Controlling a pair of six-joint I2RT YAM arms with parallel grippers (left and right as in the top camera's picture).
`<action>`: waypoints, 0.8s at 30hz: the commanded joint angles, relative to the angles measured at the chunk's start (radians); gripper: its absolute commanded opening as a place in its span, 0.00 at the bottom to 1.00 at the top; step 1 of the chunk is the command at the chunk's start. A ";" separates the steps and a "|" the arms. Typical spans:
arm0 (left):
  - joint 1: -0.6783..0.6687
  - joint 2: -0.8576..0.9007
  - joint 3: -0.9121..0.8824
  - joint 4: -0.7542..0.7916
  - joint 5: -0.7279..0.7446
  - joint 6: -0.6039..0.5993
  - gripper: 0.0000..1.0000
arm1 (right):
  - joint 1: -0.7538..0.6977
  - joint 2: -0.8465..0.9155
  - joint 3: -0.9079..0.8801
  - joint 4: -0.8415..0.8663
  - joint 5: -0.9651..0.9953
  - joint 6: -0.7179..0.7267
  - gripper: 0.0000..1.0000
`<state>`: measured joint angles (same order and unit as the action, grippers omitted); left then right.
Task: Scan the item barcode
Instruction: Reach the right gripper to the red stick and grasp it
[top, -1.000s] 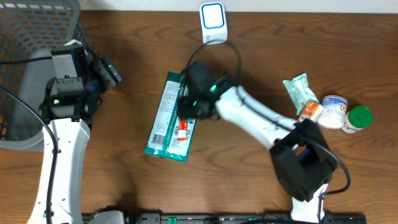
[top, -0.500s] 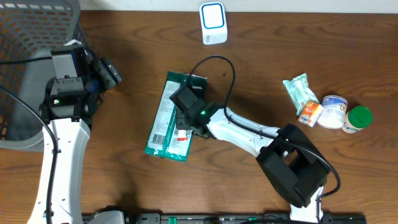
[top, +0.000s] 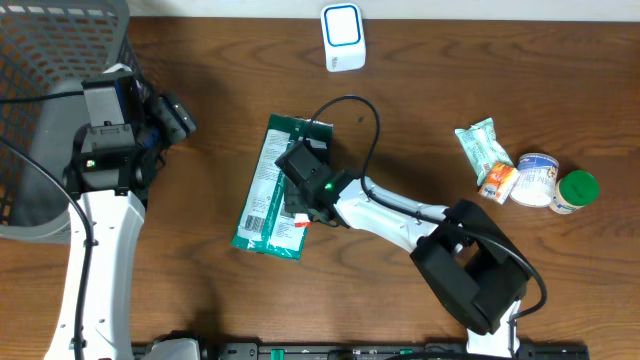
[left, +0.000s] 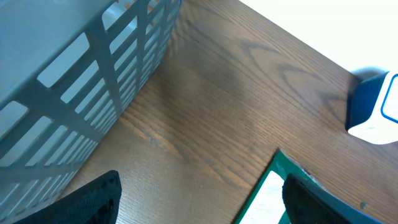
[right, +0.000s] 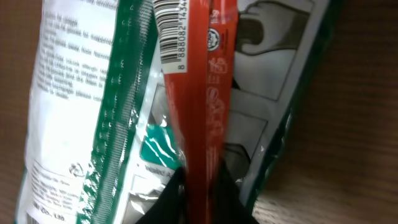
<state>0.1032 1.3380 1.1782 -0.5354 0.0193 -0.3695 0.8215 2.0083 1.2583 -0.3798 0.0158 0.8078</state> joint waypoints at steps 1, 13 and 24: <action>0.004 0.003 0.011 -0.002 -0.009 0.002 0.84 | -0.016 -0.061 -0.018 -0.034 -0.006 -0.109 0.33; 0.004 0.003 0.011 -0.002 -0.009 0.002 0.84 | -0.036 -0.105 -0.020 -0.083 -0.062 -0.170 0.23; 0.004 0.003 0.011 -0.002 -0.009 0.001 0.84 | -0.147 -0.104 -0.180 0.187 -0.313 -0.263 0.10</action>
<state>0.1032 1.3380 1.1782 -0.5358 0.0193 -0.3695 0.6991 1.9175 1.1233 -0.2256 -0.2249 0.5869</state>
